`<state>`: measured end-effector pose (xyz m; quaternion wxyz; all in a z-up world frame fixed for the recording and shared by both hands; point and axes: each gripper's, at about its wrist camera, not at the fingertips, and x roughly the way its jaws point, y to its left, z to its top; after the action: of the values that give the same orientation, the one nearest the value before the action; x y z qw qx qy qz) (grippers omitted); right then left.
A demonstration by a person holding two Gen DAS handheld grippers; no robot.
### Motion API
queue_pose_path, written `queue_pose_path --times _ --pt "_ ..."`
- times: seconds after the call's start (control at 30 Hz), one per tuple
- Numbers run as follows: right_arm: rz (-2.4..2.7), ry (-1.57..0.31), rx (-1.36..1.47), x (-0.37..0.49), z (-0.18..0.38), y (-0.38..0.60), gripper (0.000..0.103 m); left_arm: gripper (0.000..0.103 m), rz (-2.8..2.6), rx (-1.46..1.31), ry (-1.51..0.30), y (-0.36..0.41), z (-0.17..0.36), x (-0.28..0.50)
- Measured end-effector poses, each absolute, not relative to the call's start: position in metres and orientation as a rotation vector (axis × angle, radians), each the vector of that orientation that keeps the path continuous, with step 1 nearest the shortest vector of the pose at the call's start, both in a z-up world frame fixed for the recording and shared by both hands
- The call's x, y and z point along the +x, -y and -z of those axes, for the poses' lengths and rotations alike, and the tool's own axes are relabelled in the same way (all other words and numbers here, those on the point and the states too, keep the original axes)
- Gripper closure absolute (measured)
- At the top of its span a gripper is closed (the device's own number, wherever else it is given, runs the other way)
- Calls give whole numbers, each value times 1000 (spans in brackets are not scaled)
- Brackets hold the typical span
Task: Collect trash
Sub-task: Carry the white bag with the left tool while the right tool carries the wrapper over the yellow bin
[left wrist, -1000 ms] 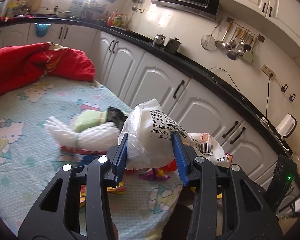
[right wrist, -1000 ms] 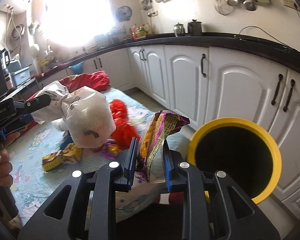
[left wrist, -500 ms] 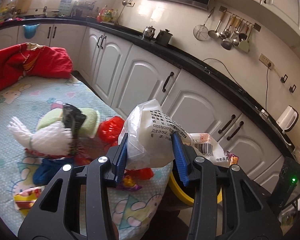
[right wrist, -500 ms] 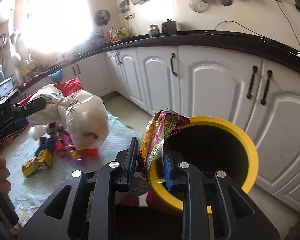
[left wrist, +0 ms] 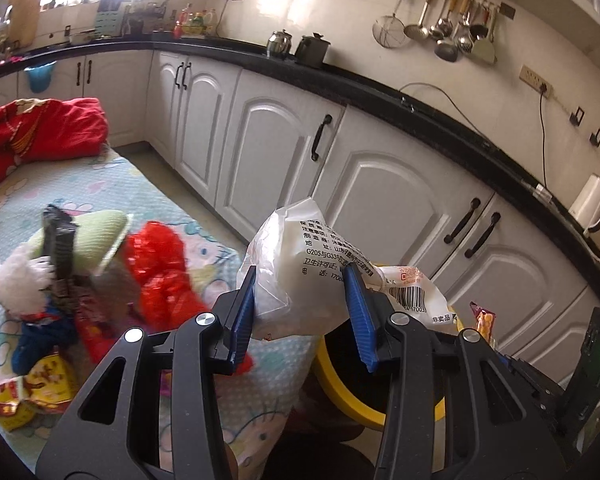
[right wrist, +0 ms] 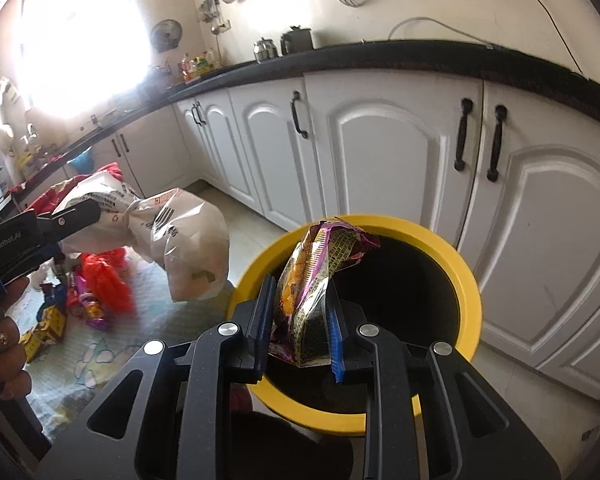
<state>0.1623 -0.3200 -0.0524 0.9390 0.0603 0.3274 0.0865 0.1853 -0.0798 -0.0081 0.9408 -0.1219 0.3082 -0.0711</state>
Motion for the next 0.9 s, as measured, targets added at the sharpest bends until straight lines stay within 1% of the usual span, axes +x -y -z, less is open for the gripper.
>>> queue_pose_path --times 0.47,0.73,0.8,0.83,0.87,0.9 --pt "-135 -769 141 183 93 345 80 68 163 -144 -690 137 39 218" --pt "-117 -797 155 188 106 353 80 66 183 -118 -724 157 52 230" --pt "-107 -801 159 188 107 356 73 65 194 -119 -737 159 55 232" --pt "-99 -800 162 188 108 357 66 65 194 -119 -739 160 56 233" --pt "-93 -799 162 187 109 358 63 65 196 -119 -741 161 57 234" --pt "-89 -799 161 187 109 359 62 64 200 -119 -743 162 58 234"
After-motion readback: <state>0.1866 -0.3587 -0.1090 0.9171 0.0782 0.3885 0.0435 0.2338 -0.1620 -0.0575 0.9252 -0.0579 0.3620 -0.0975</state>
